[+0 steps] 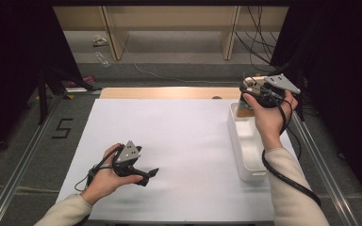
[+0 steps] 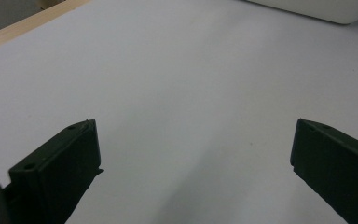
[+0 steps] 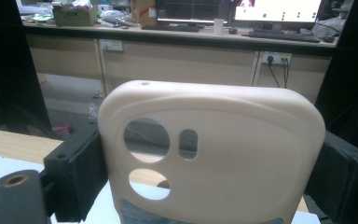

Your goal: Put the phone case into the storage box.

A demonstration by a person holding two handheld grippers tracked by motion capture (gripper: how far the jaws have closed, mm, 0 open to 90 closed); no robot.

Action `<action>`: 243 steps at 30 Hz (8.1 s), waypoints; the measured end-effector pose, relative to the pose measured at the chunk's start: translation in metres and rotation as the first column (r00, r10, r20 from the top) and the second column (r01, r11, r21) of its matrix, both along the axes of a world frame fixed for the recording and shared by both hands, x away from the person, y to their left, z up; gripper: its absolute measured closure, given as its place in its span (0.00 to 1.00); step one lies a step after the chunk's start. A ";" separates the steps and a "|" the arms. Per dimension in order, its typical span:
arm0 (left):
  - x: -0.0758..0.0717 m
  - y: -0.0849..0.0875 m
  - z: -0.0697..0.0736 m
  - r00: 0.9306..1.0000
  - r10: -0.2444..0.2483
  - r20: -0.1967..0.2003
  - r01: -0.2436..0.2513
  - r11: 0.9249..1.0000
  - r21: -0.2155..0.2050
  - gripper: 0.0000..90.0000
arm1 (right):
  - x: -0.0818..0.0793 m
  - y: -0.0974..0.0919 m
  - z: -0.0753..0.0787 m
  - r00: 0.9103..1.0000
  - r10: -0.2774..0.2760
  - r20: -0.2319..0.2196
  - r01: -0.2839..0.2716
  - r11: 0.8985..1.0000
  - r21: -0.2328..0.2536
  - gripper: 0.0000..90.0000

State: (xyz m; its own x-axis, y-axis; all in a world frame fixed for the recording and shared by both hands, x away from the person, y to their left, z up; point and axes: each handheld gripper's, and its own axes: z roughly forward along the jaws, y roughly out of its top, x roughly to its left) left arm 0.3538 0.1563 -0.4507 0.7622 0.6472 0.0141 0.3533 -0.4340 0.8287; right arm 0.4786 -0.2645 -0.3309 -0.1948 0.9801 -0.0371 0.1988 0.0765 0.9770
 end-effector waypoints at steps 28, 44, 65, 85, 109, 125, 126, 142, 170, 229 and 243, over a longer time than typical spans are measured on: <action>0.000 0.000 0.000 1.000 -0.002 0.000 0.002 1.000 -0.001 0.01 | 0.015 0.001 0.001 1.000 -0.013 -0.026 0.013 1.000 -0.009 0.14; 0.000 0.000 0.000 1.000 -0.003 0.000 0.003 1.000 -0.002 0.01 | 0.023 0.002 0.000 0.999 -0.022 -0.041 0.021 1.000 -0.010 0.14; 0.000 0.000 0.000 1.000 -0.004 -0.001 0.004 1.000 0.000 0.01 | 0.034 0.002 -0.007 0.997 -0.030 -0.066 0.029 0.999 -0.016 0.14; 0.000 -0.001 0.000 1.000 -0.004 -0.001 0.004 1.000 -0.001 0.01 | 0.044 0.002 -0.008 0.996 -0.041 -0.081 0.040 0.999 -0.019 0.14; 0.000 0.000 0.000 1.000 -0.005 -0.002 0.005 1.000 -0.002 0.01 | 0.055 0.003 -0.013 0.993 -0.047 -0.111 0.045 0.999 -0.018 0.13; 0.000 -0.001 0.000 1.000 -0.005 -0.003 0.005 1.000 -0.003 0.01 | 0.061 0.004 -0.014 0.991 -0.047 -0.124 0.045 0.999 -0.017 0.13; 0.000 -0.001 0.000 1.000 -0.005 -0.003 0.005 1.000 -0.003 0.01 | 0.061 0.004 -0.014 0.991 -0.046 -0.125 0.044 0.999 -0.018 0.13; 0.000 -0.001 0.000 1.000 -0.006 -0.003 0.006 1.000 -0.003 0.01 | 0.068 0.004 -0.016 0.990 -0.048 -0.136 0.046 0.999 -0.019 0.13; 0.001 -0.001 0.000 1.000 -0.006 -0.003 0.006 1.000 -0.004 0.01 | 0.076 0.005 -0.027 0.985 -0.041 -0.165 0.035 0.999 -0.039 0.13; 0.001 -0.001 0.000 1.000 -0.007 -0.003 0.007 1.000 -0.003 0.01 | 0.080 0.004 -0.057 0.973 -0.037 -0.229 0.029 0.999 -0.039 0.13; 0.001 -0.001 -0.001 1.000 -0.009 -0.004 0.009 1.000 -0.005 0.01 | 0.081 0.004 -0.062 0.970 -0.040 -0.239 0.031 0.999 -0.039 0.13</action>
State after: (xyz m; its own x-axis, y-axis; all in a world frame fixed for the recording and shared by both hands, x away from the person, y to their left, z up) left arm 0.3545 0.1551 -0.4514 0.7681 0.6402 0.0076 0.3527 -0.4330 0.8295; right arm 0.5597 -0.2602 -0.3928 -0.1672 0.9855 -0.0272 0.4299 0.0977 0.8976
